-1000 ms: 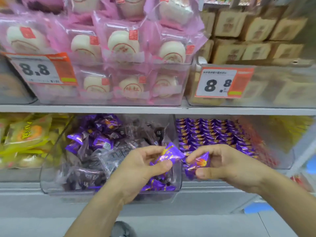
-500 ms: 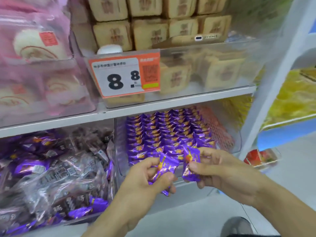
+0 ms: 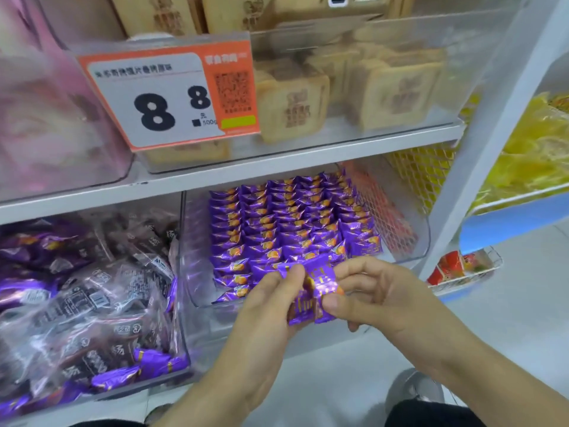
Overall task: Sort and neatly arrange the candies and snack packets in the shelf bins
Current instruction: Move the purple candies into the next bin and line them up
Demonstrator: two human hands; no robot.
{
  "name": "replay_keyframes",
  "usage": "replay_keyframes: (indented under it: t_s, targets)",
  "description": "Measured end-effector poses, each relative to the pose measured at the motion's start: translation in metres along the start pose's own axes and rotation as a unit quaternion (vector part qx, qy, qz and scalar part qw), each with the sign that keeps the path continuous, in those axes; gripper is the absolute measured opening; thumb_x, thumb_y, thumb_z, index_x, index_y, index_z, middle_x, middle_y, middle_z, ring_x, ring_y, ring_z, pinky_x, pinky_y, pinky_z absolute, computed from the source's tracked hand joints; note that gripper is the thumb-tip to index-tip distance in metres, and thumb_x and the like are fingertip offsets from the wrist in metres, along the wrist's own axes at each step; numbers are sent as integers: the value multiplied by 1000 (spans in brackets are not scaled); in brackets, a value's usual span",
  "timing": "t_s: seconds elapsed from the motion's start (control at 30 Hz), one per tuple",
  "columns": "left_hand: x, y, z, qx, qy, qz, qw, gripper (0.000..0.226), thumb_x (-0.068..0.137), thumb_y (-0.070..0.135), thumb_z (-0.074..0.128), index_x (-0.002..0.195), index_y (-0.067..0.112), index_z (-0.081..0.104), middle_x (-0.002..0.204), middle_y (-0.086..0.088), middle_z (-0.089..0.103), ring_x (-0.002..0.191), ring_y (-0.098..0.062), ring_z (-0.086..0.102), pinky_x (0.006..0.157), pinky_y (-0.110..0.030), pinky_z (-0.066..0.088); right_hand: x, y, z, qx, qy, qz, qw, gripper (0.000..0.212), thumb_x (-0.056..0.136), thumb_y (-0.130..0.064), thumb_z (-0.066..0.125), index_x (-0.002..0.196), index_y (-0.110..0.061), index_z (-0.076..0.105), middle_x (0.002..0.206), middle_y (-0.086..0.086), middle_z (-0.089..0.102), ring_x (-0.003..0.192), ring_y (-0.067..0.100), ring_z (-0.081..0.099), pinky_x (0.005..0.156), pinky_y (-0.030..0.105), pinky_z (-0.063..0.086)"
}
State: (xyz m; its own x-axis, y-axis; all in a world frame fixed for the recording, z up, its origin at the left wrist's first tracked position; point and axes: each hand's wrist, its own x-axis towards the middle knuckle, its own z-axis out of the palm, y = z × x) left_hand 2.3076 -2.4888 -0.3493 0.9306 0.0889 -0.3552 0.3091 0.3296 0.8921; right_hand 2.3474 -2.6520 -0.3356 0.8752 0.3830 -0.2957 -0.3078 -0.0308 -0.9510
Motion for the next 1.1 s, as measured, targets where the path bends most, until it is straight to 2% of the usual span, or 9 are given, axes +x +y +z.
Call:
replay_keyframes:
  t_s: [0.13,0.27,0.47,0.6,0.7,0.8,0.97,1.03,1.1]
  targets:
    - [3,-8,9,45,40,28,998,31,100,34,50,89,7,59,86,-11,69,89,-27,67,100,-52,49,1,4,7,-86,38,-58,994,38,57,-32,88,87,-16,72,80,0,70,66,15,60,59,24,49]
    - [4,-9,12,76,49,74,993,38,102,36,43,101,2,61,89,-11,73,89,-21,69,94,-43,53,4,7,6,-113,44,-77,990,45,53,-35,89,88,-18,69,83,-8,70,78,11,65,63,21,49]
    - [4,-11,10,194,52,197,960,47,88,60,47,87,17,67,91,-13,62,85,-26,63,81,-50,52,4,0,3,-59,-26,-31,997,56,59,-15,89,111,-18,66,98,4,74,89,22,70,75,37,59]
    - [8,-9,9,172,1,232,957,26,85,53,56,76,33,68,75,5,59,70,-10,57,66,-26,49,6,-7,-10,-88,-53,-76,992,48,67,-18,89,110,-17,69,101,6,75,93,25,69,89,40,54]
    - [12,-8,11,149,-3,219,964,16,88,42,61,84,33,73,83,7,71,76,-9,66,70,-23,51,14,-9,-17,-116,-45,-107,986,45,70,-27,86,110,-17,68,99,10,74,87,35,67,81,52,53]
    - [21,-9,15,192,21,221,956,25,85,55,58,82,34,72,85,4,65,75,-7,65,72,-25,53,25,-16,-30,-216,-44,-127,967,44,74,-32,87,109,-12,68,96,13,71,75,35,62,73,58,49]
    - [31,-9,7,366,19,265,892,41,79,59,65,108,31,68,94,17,56,88,-3,55,79,-17,44,45,-49,-55,-331,17,-196,923,37,73,-26,83,104,-17,66,92,-1,75,85,8,68,79,26,52]
    - [32,-7,0,501,19,319,804,32,83,50,67,109,32,64,94,18,55,95,-8,51,82,-19,37,60,-59,-66,-452,59,-226,861,38,78,-30,82,108,-18,63,96,-9,72,91,2,65,84,16,49]
    - [32,-3,-7,580,2,265,770,30,87,47,64,114,33,59,104,15,55,105,-12,52,89,-24,37,74,-66,-76,-586,30,-211,782,44,80,-35,81,115,-19,61,105,-8,69,99,6,64,89,21,48]
